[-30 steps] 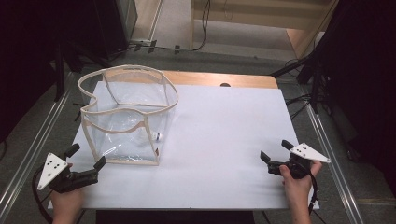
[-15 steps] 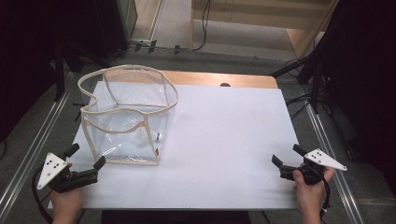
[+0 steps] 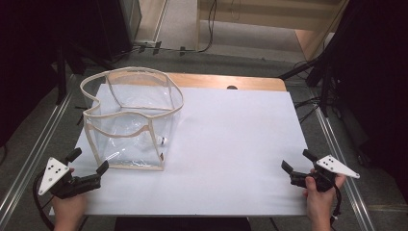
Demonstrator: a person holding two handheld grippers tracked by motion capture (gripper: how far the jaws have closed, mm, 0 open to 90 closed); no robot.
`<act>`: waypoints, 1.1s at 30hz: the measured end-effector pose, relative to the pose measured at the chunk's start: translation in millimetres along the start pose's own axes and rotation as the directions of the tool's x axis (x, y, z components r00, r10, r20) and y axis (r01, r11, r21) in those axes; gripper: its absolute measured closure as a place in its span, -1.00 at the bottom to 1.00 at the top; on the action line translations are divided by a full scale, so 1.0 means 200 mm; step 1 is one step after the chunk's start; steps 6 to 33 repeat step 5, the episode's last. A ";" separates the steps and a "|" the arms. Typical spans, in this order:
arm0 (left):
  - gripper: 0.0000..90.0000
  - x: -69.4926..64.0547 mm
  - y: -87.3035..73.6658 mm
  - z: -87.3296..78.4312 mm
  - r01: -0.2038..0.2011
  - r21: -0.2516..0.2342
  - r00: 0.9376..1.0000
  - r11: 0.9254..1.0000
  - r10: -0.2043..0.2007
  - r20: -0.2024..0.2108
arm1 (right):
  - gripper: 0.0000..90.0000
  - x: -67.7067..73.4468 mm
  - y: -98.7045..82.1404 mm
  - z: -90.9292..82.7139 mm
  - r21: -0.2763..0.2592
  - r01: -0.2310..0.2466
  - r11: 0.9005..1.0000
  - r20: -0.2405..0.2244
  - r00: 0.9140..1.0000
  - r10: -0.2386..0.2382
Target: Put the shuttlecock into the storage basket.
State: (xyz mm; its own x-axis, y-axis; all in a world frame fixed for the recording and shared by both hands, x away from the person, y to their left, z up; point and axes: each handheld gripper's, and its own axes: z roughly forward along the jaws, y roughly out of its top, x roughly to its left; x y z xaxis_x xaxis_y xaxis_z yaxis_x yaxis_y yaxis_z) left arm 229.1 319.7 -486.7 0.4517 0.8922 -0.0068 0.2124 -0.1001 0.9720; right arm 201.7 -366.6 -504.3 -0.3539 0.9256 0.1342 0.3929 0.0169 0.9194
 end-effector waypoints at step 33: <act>-1.00 0.00 0.00 0.00 0.001 0.002 1.000 1.000 -0.001 -0.002 | -1.00 0.00 0.00 0.01 0.007 -0.003 1.000 -0.010 1.000 0.004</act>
